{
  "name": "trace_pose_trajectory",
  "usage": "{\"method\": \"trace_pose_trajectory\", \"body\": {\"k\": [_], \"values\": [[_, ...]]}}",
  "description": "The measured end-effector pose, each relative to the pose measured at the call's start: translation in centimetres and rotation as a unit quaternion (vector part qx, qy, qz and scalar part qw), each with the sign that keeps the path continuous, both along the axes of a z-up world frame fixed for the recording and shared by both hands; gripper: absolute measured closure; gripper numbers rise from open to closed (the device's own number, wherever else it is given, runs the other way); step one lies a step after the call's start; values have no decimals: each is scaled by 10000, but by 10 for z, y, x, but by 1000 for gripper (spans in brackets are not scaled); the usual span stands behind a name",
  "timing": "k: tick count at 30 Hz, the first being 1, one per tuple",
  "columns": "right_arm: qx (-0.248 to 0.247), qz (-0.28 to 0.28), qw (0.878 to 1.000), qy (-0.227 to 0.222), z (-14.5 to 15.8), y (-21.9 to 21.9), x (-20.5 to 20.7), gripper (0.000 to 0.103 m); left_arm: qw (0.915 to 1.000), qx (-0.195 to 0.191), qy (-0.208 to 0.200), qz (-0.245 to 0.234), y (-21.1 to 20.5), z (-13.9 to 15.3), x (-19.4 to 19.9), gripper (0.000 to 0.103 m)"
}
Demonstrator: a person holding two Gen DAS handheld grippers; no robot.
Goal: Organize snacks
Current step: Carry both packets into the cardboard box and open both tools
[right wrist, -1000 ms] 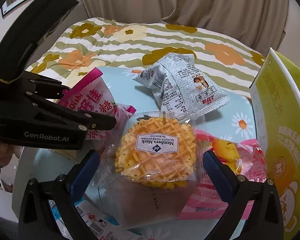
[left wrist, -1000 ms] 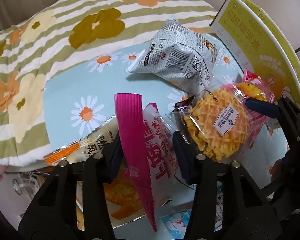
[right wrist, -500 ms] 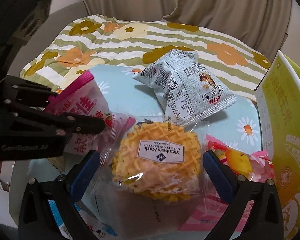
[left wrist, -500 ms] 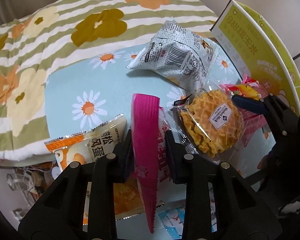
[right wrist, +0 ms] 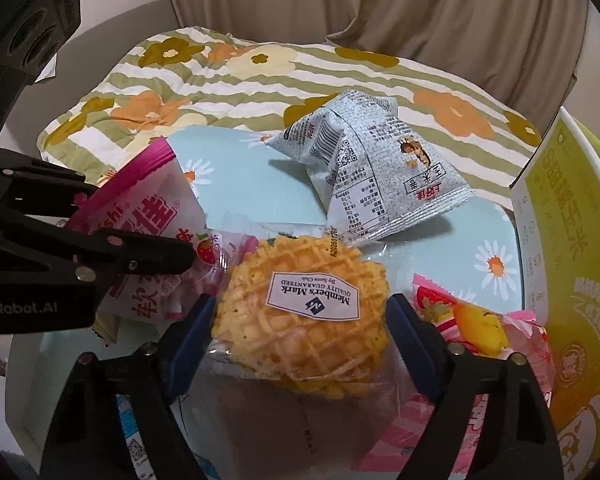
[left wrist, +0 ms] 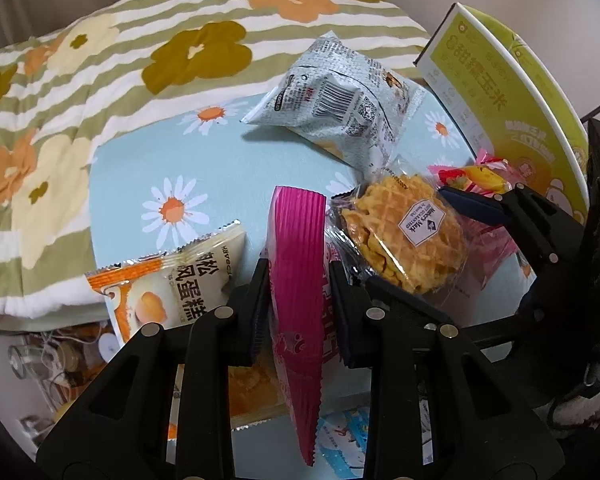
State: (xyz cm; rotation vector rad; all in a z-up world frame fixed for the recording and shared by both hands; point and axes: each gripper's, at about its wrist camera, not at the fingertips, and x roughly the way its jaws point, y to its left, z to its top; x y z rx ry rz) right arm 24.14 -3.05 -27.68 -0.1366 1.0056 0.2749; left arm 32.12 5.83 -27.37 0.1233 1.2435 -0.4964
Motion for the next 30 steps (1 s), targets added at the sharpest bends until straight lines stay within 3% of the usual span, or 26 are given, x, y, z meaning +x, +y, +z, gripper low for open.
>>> {"method": "trace_pose_trajectory", "body": {"k": [12, 30], "values": [[479, -251, 9981, -293, 44, -14, -20, 29, 9992, -244, -274, 148, 7, 40, -10, 78], [715, -855, 9876, -1105, 164, -68, -54, 29, 9906, -647, -1203, -58, -21, 151, -24, 78]]}}
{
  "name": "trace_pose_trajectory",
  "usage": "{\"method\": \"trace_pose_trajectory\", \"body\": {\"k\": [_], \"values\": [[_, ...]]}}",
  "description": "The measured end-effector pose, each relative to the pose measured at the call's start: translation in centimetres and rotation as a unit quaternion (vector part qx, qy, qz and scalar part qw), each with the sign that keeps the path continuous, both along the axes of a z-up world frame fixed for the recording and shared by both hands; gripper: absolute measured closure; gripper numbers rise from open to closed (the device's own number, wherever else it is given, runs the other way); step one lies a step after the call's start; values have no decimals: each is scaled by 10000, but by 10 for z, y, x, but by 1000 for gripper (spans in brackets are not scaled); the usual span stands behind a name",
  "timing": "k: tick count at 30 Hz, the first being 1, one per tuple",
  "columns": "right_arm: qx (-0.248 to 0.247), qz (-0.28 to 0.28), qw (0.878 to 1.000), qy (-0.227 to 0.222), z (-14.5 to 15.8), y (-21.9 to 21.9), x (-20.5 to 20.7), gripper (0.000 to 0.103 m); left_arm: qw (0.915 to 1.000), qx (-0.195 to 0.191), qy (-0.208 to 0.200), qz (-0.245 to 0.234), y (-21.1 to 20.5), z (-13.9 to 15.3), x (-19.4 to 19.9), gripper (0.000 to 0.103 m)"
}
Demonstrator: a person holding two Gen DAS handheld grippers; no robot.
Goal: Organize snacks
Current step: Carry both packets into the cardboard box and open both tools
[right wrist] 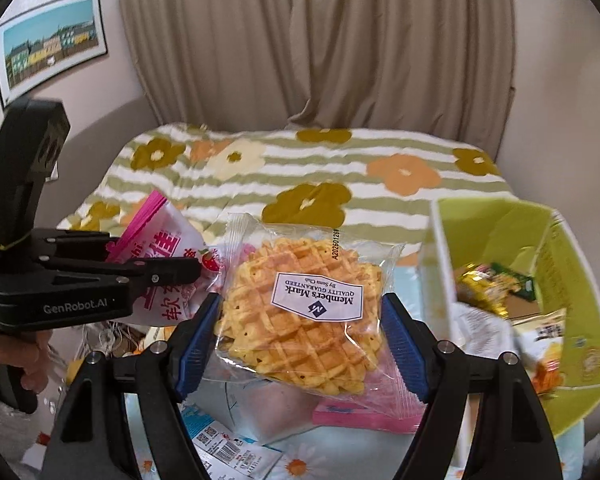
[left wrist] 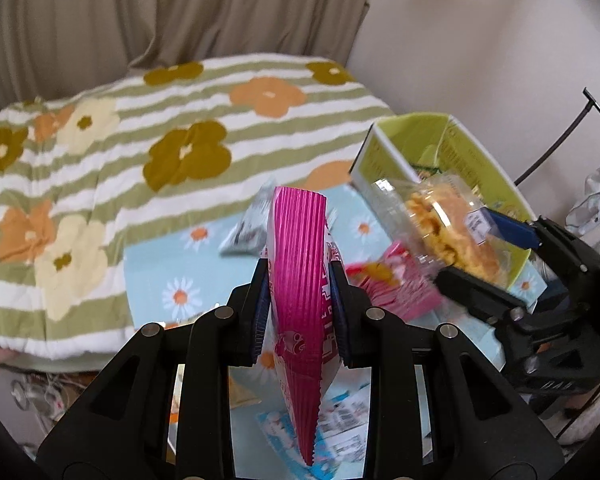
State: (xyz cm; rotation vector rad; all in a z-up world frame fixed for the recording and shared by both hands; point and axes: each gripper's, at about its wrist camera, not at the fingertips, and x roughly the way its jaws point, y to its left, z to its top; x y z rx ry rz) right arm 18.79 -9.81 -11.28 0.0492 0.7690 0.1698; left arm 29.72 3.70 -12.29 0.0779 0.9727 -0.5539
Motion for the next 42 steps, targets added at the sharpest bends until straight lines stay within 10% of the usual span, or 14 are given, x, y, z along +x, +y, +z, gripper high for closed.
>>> {"method": "trace_pose_trajectory", "body": {"k": [15, 31, 33, 35, 42], "values": [[-27, 45, 9988, -483, 53, -155, -6, 29, 9989, -217, -374, 153, -144, 42, -8, 78], [322, -143, 9993, 159, 15, -290, 12, 29, 9988, 236, 403, 114, -309, -35, 4, 77], [379, -176, 9989, 220, 11, -296, 13, 29, 9987, 393, 328, 43, -317, -35, 2, 67], [433, -223, 9984, 280, 6, -300, 12, 29, 9983, 425, 395, -30, -319, -37, 2, 0], [524, -370, 9973, 371, 1, -311, 14, 29, 9972, 374, 643, 90, -301, -43, -6, 1]]}}
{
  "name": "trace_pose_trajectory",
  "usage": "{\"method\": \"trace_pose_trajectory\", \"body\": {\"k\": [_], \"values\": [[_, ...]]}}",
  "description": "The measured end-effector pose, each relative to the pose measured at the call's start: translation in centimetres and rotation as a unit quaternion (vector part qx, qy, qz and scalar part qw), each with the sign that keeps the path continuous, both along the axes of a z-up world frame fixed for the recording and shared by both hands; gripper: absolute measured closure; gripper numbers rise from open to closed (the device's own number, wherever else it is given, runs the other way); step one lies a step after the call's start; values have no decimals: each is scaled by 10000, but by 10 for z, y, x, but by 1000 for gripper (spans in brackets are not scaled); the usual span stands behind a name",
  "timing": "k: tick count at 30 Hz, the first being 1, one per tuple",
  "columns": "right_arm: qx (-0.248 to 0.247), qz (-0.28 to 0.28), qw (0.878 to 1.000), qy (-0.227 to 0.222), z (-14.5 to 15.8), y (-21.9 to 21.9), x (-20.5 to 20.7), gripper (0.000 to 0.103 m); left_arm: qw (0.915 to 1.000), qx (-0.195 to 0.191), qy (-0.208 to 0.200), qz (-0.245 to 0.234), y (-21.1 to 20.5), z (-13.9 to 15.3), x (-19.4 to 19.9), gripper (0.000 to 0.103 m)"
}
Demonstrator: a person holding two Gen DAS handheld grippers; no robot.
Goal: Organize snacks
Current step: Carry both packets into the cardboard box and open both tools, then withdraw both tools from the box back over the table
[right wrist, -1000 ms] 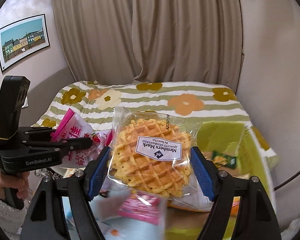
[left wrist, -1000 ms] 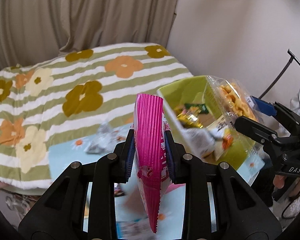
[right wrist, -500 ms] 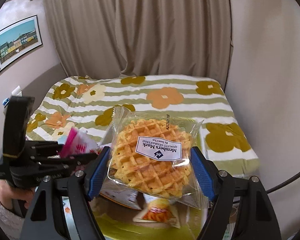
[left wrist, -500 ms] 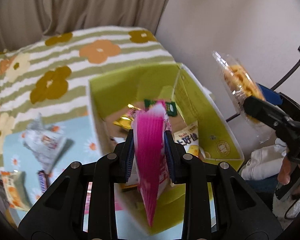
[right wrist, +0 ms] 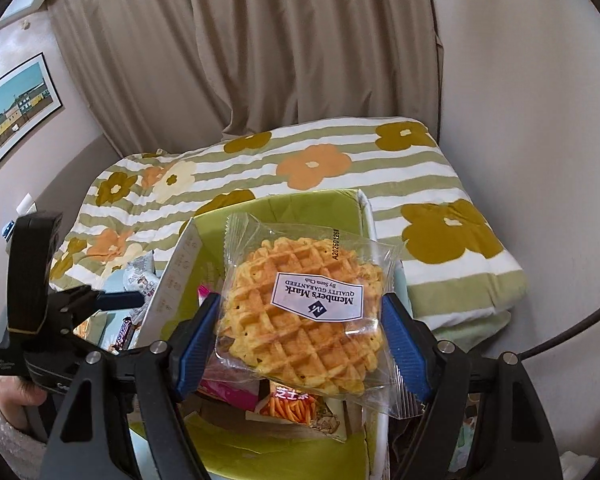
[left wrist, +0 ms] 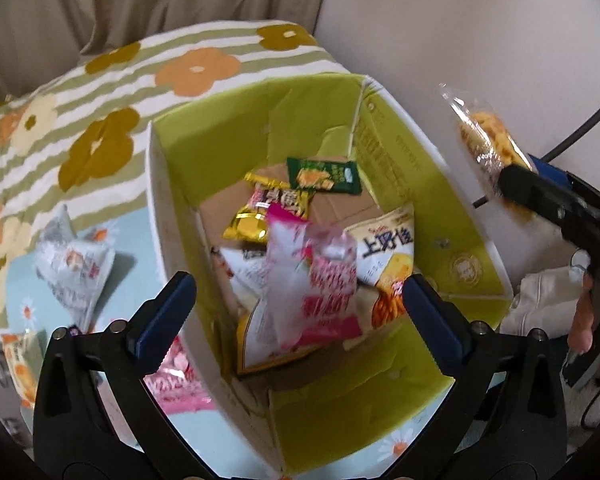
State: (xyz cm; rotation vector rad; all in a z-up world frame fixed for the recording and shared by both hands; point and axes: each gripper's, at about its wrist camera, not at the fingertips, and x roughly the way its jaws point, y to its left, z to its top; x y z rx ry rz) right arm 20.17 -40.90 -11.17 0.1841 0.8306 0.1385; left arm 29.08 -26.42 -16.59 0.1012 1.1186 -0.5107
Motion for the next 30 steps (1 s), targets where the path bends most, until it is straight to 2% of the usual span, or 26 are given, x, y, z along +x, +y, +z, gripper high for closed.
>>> {"method": "trace_pose_trajectory", "body": {"k": [6, 10, 12, 18, 21, 25, 30], "values": [[29, 101, 9999, 88, -5, 4, 13, 28, 9993, -228, -82, 269, 22, 7, -13, 1], [171, 158, 9994, 264, -18, 13, 29, 25, 9989, -165, -218, 389, 31, 12, -18, 1], [182, 161, 9990, 366, -26, 16, 35, 10, 9986, -171, -265, 432, 35, 14, -21, 1], [340, 149, 9993, -80, -24, 14, 16, 6, 9970, -169, -365, 663, 58, 17, -38, 1], [226, 261, 9994, 29, -21, 16, 11, 6, 9959, -192, -401, 792, 69, 18, -48, 1], [-59, 517, 9986, -97, -5, 28, 2, 6, 9925, -46, -678, 1020, 88, 30, -64, 1], [-135, 871, 9952, -437, 15, 46, -10, 6, 9838, 147, -1047, 1448, 126, 54, -87, 1]]}}
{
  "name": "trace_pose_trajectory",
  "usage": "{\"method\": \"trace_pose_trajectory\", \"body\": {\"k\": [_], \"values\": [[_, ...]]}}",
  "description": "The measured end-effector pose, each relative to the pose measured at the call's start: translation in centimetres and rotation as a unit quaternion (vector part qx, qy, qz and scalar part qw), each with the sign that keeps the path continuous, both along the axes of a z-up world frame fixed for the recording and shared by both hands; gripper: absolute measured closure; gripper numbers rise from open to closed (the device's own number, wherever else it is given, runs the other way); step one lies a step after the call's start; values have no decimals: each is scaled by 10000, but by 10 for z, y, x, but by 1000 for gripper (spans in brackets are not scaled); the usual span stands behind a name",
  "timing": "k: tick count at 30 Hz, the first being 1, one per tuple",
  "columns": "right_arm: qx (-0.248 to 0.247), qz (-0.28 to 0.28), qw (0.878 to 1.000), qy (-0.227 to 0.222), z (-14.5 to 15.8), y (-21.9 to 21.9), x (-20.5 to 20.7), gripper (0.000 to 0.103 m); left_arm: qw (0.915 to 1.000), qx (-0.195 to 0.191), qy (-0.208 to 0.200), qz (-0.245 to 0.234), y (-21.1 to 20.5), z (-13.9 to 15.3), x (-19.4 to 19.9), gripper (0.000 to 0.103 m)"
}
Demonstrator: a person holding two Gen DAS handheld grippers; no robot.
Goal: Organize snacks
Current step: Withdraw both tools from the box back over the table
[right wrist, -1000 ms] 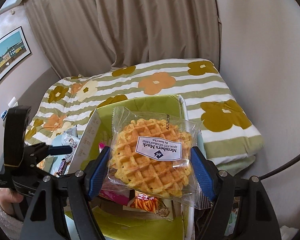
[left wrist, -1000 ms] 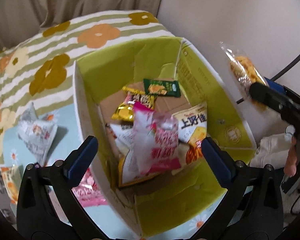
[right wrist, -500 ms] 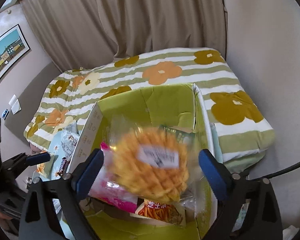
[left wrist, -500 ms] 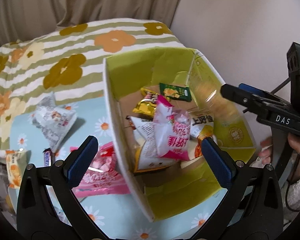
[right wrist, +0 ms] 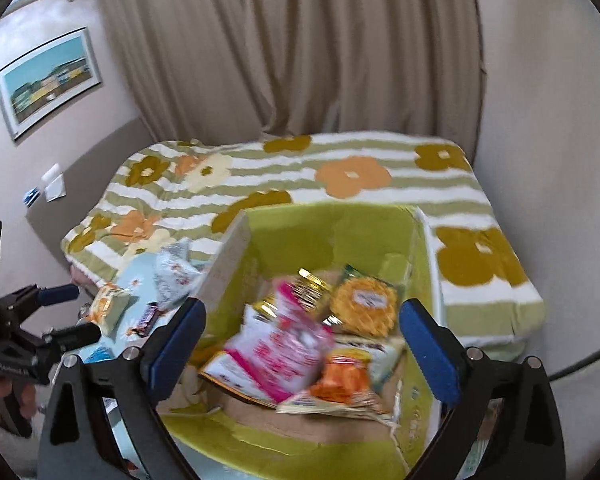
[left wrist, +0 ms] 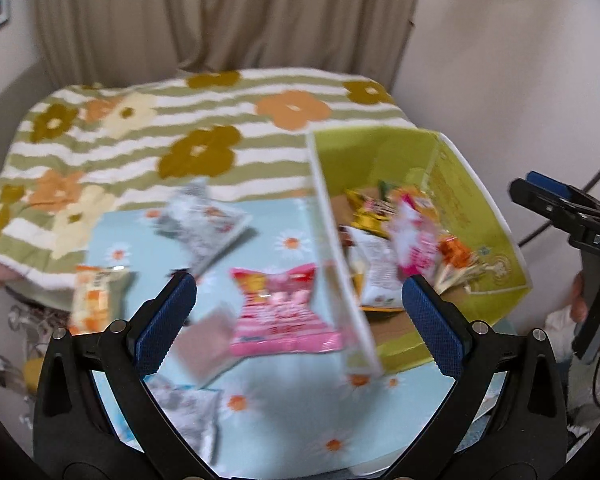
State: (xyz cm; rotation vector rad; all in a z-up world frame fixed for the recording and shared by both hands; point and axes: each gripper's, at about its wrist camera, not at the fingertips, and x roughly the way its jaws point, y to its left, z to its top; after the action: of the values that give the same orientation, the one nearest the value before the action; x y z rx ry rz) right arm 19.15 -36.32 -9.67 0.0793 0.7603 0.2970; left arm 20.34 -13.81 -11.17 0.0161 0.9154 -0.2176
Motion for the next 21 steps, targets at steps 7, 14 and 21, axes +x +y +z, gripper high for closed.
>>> {"method": "trace_pose_trajectory", "body": {"k": [7, 14, 21], "values": [[-63, 356, 9990, -244, 14, 40, -15, 6, 9977, 322, -175, 577, 65, 18, -26, 1], [-204, 656, 9973, -242, 13, 102, -25, 6, 9951, 244, -204, 938, 135, 19, -40, 1], [-138, 653, 9978, 20, -1, 169, -30, 6, 9970, -59, 384, 669, 197, -7, -50, 1]]}}
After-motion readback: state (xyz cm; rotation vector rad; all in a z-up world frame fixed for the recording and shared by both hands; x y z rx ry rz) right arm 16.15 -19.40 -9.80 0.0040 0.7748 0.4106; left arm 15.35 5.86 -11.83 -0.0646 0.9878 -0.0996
